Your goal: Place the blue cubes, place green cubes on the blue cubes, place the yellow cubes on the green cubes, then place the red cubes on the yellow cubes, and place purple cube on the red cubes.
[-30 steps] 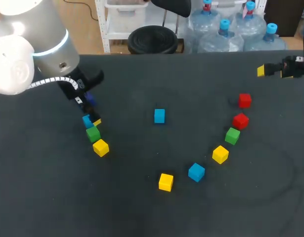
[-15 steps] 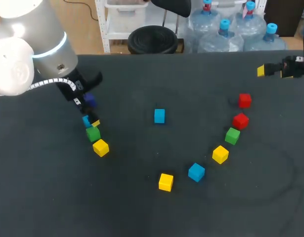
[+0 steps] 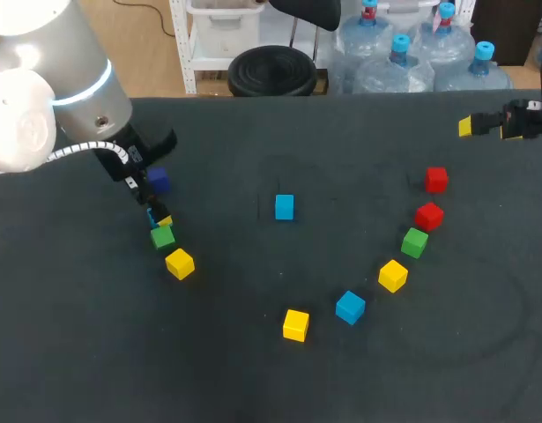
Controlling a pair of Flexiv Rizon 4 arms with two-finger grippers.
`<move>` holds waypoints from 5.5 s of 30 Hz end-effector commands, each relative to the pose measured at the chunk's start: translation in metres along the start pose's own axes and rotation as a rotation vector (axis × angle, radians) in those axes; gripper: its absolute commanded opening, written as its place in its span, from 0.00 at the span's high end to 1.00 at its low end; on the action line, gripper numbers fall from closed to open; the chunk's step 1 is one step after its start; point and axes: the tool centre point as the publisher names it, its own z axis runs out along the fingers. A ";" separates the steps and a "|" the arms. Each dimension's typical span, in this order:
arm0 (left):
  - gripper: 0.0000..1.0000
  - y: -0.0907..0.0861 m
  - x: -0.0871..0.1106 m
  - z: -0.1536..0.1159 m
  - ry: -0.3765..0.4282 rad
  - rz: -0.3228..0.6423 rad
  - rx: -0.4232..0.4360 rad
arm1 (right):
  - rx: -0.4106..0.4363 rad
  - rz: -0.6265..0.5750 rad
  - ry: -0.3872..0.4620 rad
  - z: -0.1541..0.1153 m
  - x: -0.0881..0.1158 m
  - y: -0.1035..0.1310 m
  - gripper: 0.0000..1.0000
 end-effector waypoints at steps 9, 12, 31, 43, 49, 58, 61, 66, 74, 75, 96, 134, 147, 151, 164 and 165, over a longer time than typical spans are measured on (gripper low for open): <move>0.00 0.007 -0.005 -0.003 -0.005 0.002 0.005 | 0.003 0.000 -0.001 0.000 0.000 0.001 0.00; 0.06 0.008 -0.005 -0.003 -0.005 0.002 0.005 | 0.003 0.000 -0.001 0.000 0.000 0.001 0.00; 1.00 0.010 -0.002 0.000 0.004 0.003 0.007 | 0.003 0.000 -0.001 0.000 0.000 0.001 0.00; 1.00 -0.010 -0.023 -0.012 0.009 0.096 0.012 | 0.003 0.000 -0.001 0.000 0.000 0.001 0.00; 1.00 -0.025 -0.047 -0.028 0.011 0.242 0.038 | 0.003 0.000 -0.001 0.000 0.000 0.001 0.00; 1.00 -0.042 -0.085 -0.032 -0.016 0.475 0.081 | 0.003 0.000 -0.001 0.000 0.000 0.001 0.00; 1.00 -0.044 -0.097 -0.030 -0.034 0.519 0.090 | 0.003 0.000 -0.001 0.000 0.000 0.001 0.00; 1.00 -0.047 -0.114 -0.026 -0.037 0.552 0.104 | 0.003 0.000 -0.001 0.000 0.000 0.001 0.00; 1.00 -0.051 -0.131 -0.016 -0.030 0.604 0.121 | 0.003 0.000 -0.001 0.000 0.000 0.001 0.00; 1.00 -0.051 -0.133 -0.015 -0.029 0.609 0.121 | 0.003 0.000 -0.001 0.000 0.000 0.001 0.00; 1.00 -0.067 -0.150 -0.002 0.046 0.606 0.108 | 0.003 0.000 -0.001 0.000 0.000 0.001 0.00; 1.00 -0.085 -0.156 0.019 0.049 0.575 0.141 | 0.003 0.000 -0.001 0.000 0.000 0.001 0.00; 1.00 -0.084 -0.155 0.024 0.052 0.568 0.149 | 0.003 0.000 -0.001 0.000 0.000 0.001 0.00; 1.00 -0.084 -0.156 0.025 0.052 0.570 0.150 | 0.003 0.000 -0.001 0.000 0.000 0.001 0.00; 1.00 -0.084 -0.157 0.028 0.050 0.573 0.156 | 0.003 0.000 -0.001 0.000 0.000 0.001 0.00; 1.00 -0.084 -0.157 0.028 0.050 0.573 0.157 | 0.003 0.000 -0.001 0.000 0.000 0.001 0.00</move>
